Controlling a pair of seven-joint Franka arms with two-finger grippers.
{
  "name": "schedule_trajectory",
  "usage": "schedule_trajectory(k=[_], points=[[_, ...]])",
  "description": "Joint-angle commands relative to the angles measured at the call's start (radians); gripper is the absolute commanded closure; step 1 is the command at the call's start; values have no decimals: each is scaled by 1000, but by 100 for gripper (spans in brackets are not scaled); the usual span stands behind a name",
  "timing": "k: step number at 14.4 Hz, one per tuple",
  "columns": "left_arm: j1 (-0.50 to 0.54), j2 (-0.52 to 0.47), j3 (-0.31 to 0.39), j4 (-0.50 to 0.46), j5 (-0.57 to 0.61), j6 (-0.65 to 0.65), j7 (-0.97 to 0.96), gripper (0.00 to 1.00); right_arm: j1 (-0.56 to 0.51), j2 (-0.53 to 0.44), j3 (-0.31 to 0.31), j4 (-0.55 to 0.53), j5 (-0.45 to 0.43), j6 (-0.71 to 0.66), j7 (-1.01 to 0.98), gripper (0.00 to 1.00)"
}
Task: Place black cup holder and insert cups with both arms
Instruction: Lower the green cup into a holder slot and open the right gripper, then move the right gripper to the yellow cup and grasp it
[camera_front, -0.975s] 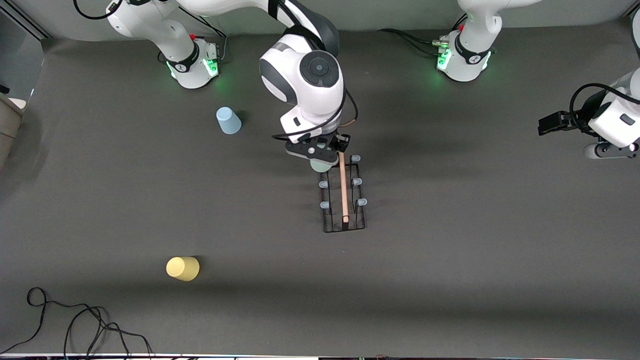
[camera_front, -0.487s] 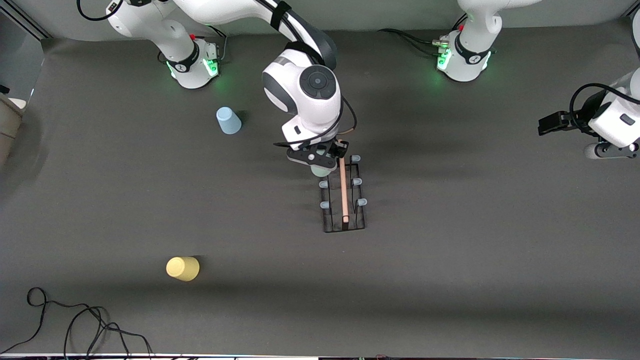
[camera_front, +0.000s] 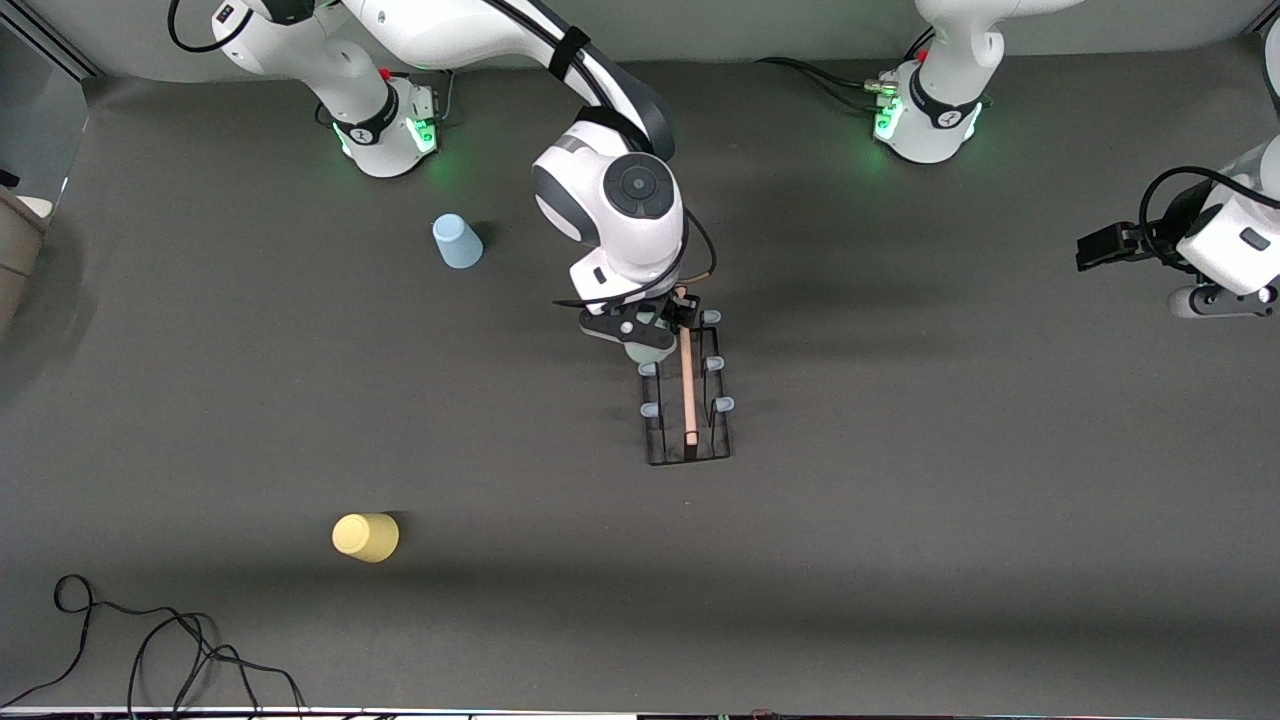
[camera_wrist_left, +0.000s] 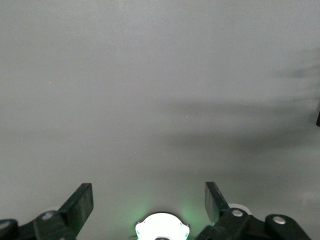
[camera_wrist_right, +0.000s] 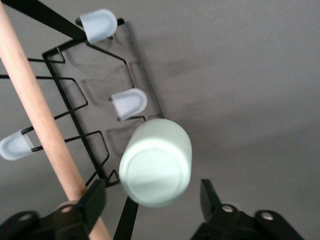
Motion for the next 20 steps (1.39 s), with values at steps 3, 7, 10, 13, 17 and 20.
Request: schedule_trajectory(k=[3, 7, 10, 13, 17, 20], points=[[-5, -17, 2, -15, 4, 14, -12, 1, -28, -69, -5, 133, -5, -208, -41, 0], [-7, -15, 4, -15, 4, 14, -12, 1, -201, -156, -6, 190, -9, -339, -387, 0], [-8, -17, 2, -15, 4, 12, -12, 1, -395, -166, -17, 192, -9, -339, -737, 0], [-10, -17, 2, -15, 4, 12, -14, 1, -566, -152, -17, 195, -14, -328, -1045, 0], [-16, -17, 0, -13, 4, 11, -14, 1, -692, -91, -19, 181, -11, -189, -1258, 0], [-15, -17, 0, -13, 4, -1, -14, 1, -718, 10, -17, 143, -3, -14, -1264, 0]])
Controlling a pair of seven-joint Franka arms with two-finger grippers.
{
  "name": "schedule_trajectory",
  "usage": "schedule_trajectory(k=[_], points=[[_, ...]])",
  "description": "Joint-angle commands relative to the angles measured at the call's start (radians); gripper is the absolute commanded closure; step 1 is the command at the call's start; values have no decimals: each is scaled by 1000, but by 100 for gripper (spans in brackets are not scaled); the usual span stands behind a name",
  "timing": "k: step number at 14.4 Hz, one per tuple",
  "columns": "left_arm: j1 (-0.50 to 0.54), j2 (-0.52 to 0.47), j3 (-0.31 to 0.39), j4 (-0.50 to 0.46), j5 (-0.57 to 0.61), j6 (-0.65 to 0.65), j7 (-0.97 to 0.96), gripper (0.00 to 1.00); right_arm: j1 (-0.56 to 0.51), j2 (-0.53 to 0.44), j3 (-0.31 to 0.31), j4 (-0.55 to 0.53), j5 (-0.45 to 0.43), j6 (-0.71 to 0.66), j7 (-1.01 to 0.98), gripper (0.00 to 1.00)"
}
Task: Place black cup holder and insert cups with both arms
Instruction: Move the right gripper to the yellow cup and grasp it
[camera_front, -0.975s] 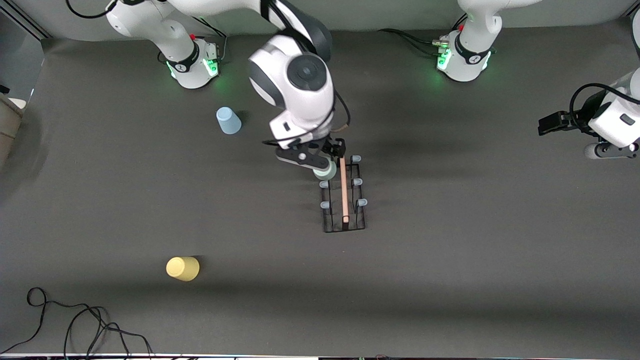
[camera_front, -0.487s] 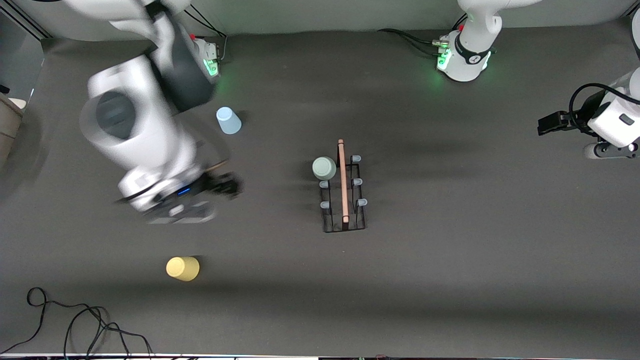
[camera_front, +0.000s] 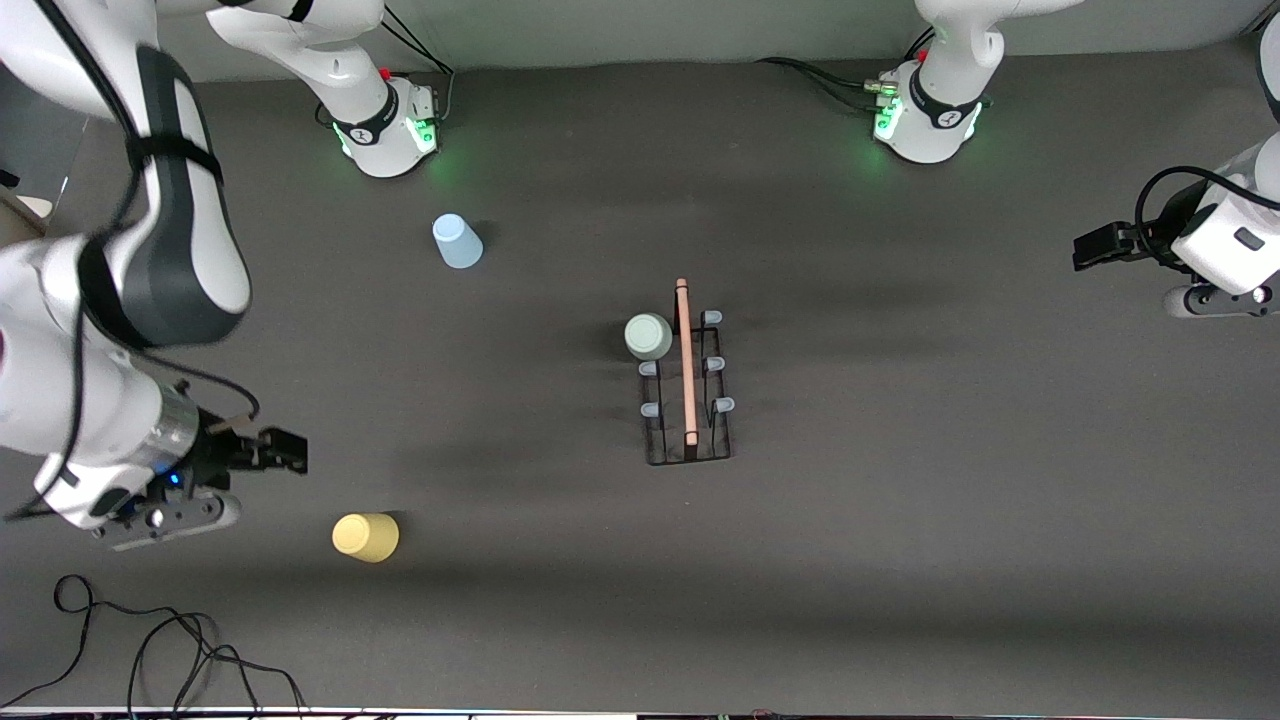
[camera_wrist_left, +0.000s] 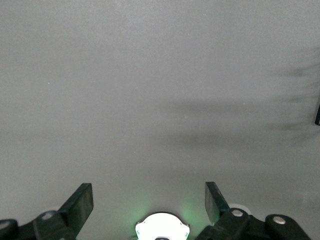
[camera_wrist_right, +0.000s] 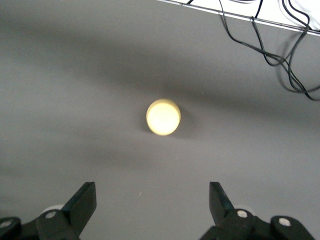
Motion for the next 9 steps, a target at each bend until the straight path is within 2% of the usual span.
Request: schedule_trajectory(k=[1, 5, 9], points=[[-12, -17, 5, -13, 4, -1, -14, 1, -6, 97, 11, -14, 2, 140, -17, 0], [-13, -17, 5, -11, 4, 0, -14, 1, -6, 205, 11, -12, 48, 256, -20, 0], [-12, -15, 5, -11, 4, 0, -14, 1, -12, 266, 11, -12, 50, 316, -37, 0]])
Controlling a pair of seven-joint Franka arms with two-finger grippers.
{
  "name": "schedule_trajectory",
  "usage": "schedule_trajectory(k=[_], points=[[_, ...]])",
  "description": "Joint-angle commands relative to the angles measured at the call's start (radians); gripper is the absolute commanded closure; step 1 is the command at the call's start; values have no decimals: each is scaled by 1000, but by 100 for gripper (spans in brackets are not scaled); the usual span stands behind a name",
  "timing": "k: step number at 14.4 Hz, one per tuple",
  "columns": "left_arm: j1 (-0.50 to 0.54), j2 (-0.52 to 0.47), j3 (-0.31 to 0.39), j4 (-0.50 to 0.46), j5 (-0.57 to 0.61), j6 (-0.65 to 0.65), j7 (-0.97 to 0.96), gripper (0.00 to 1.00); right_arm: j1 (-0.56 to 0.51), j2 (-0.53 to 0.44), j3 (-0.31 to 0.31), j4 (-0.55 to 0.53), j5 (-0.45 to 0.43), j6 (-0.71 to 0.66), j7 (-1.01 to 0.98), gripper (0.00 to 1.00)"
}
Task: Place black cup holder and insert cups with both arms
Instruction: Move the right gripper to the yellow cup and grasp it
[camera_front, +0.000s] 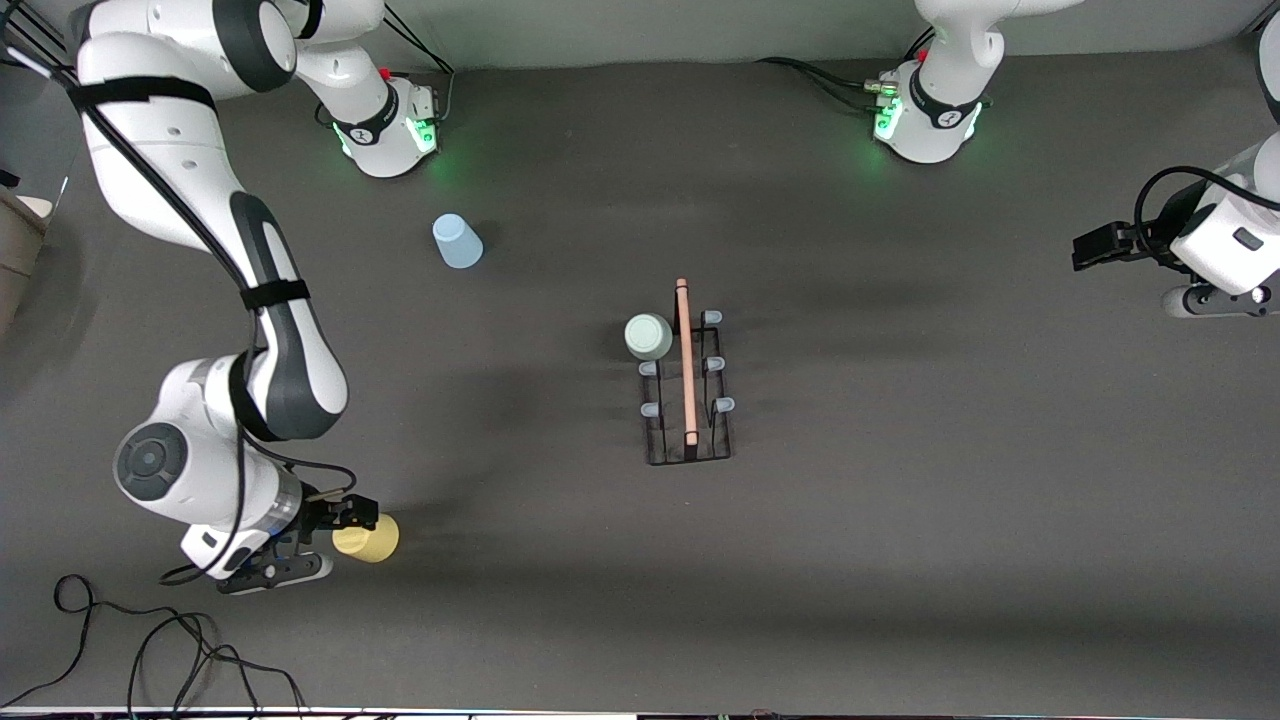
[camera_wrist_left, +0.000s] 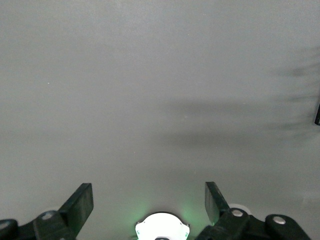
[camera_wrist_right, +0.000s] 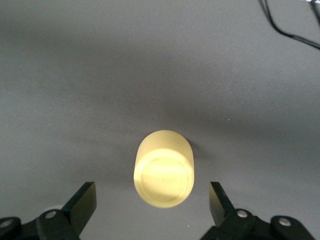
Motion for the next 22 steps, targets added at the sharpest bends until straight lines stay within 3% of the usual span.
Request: schedule_trajectory(k=[1, 4, 5, 6, 7, 9, 12, 16, 19, 22], points=[[-13, -15, 5, -11, 4, 0, -15, 1, -9, 38, 5, 15, 27, 34, -36, 0], [-13, -15, 5, -11, 4, -1, -15, 1, -10, 66, 5, 15, 27, 39, -42, 4], [-11, -17, 5, -11, 4, -1, -14, 1, -13, 68, 4, 15, 25, 39, -42, 33], [-11, -17, 5, -11, 4, -1, -14, 1, -13, 68, 4, 15, 24, 39, -45, 49], [-11, -17, 5, -11, 4, 0, -15, 1, -13, 68, 5, 15, 25, 39, -71, 61], [-11, -15, 5, -11, 4, 0, -14, 1, -16, 57, 5, 18, 25, 36, -88, 76], [-11, -15, 5, -11, 4, 0, -14, 1, -15, -1, 5, 30, 16, -31, -88, 77], [-11, -15, 5, -10, 4, 0, -14, 1, 17, -177, 5, 95, 13, -365, -62, 77], [-11, -15, 5, -11, 4, -1, -14, 1, 94, -273, 7, 95, 10, -501, 94, 77], [-11, -15, 5, -11, 4, -1, -14, 1, 252, -297, 7, 115, 5, -526, 385, 77]])
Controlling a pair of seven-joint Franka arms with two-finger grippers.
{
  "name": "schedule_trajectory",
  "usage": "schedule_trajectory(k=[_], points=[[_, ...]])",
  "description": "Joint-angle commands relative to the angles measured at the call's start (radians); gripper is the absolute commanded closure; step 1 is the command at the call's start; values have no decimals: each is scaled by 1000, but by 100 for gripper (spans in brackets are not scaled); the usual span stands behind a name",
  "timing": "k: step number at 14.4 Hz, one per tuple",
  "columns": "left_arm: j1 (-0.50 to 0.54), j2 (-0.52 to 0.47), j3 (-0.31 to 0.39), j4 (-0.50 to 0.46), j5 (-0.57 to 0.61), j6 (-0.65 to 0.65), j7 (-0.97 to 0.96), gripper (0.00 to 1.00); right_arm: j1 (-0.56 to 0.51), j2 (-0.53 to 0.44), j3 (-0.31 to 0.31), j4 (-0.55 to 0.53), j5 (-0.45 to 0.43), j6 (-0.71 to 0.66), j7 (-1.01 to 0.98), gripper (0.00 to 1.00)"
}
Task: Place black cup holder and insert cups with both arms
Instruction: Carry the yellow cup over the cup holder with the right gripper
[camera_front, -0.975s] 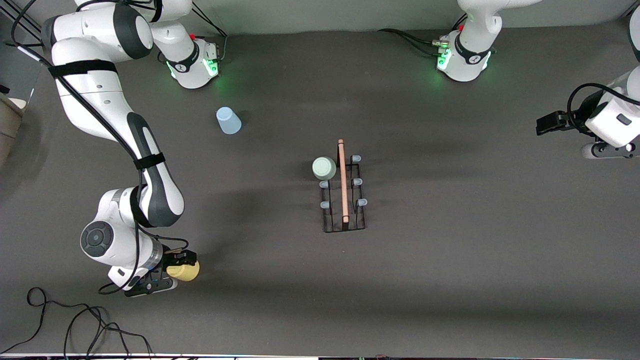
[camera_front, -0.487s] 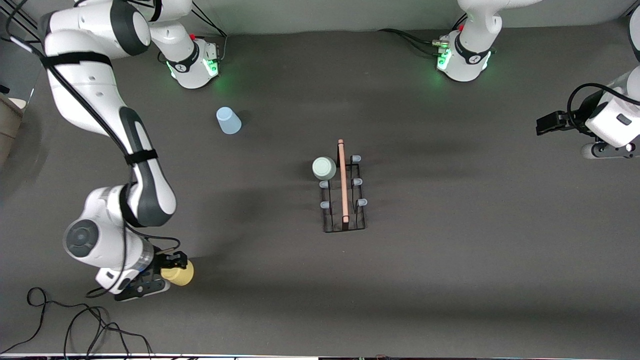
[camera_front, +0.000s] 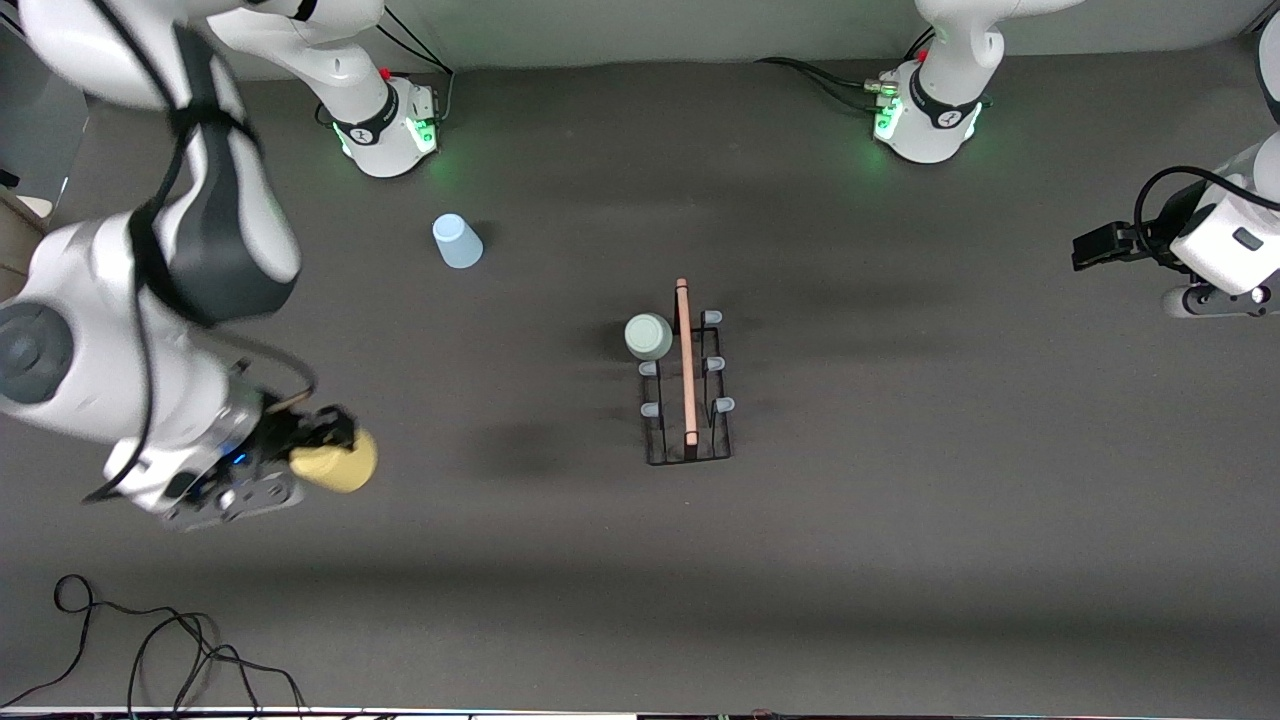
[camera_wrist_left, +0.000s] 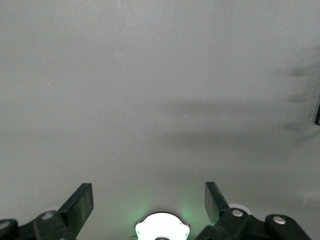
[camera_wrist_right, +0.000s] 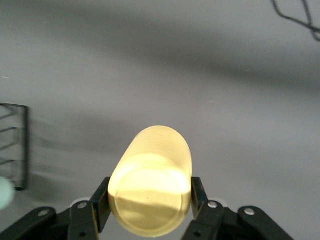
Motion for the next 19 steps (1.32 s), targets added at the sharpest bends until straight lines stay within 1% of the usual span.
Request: schedule_trajectory(k=[1, 3, 5, 7, 9, 13, 19], points=[[-11, -15, 5, -10, 4, -1, -14, 1, 150, 7, -8, 14, 3, -2, 289, 77], [-11, -15, 5, -10, 4, -1, -14, 1, 242, 49, -7, 71, 3, 4, 486, 77], [-11, -15, 5, -10, 4, -1, -14, 1, 334, 113, -7, 156, 0, 10, 627, 77], [-11, -15, 5, -11, 4, -1, -14, 1, 393, 179, -8, 230, -1, 27, 750, 77], [-9, -15, 7, -10, 4, -1, -14, 1, 434, 219, -10, 243, -30, 84, 827, 77], [-11, -15, 5, -10, 4, -1, -14, 1, 448, 277, -10, 240, -52, 170, 862, 77], [-11, -15, 5, -10, 4, -1, -14, 1, 451, 328, -8, 232, -52, 225, 864, 77]])
